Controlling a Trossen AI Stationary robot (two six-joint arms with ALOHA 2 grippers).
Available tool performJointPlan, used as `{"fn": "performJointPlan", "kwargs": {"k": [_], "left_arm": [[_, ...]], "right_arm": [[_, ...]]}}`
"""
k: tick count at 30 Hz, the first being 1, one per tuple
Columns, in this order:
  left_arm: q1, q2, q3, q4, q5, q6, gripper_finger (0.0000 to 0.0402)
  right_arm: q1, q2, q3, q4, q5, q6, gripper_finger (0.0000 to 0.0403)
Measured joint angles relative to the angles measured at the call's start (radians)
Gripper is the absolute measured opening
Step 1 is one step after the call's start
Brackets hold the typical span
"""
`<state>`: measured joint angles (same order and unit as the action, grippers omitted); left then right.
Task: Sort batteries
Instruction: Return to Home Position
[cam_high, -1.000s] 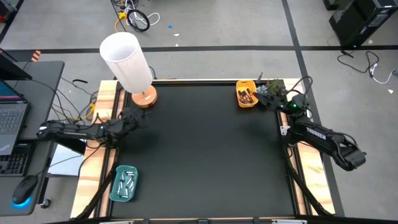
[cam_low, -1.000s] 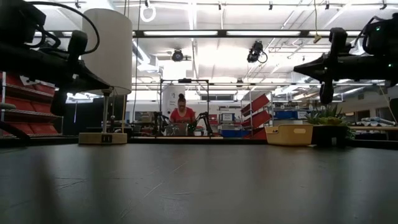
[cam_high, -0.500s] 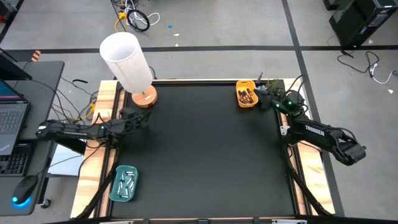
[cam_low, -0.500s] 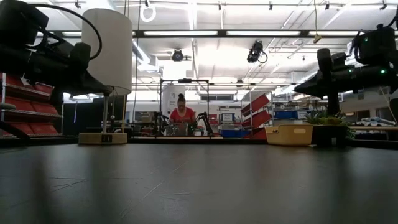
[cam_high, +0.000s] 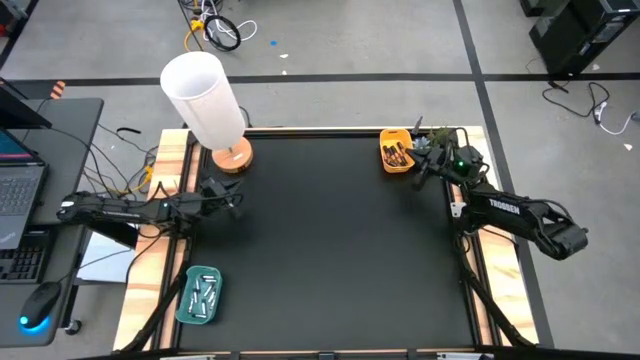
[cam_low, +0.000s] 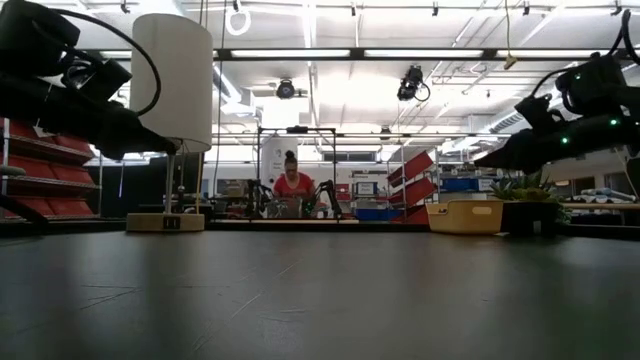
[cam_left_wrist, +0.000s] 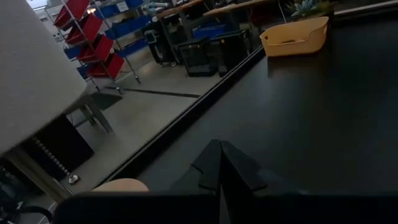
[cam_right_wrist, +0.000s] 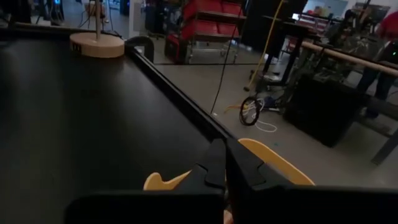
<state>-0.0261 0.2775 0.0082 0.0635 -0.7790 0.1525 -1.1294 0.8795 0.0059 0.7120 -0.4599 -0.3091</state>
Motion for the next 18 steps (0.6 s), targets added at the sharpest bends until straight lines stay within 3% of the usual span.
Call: {"fn": "performJointPlan", "kwargs": {"k": [18], "left_arm": [[0.000,0.000,0.000,0.000,0.002,0.000,0.0016]], "right_arm": [[0.000,0.000,0.000,0.004,0.000,0.018,0.0004]]}}
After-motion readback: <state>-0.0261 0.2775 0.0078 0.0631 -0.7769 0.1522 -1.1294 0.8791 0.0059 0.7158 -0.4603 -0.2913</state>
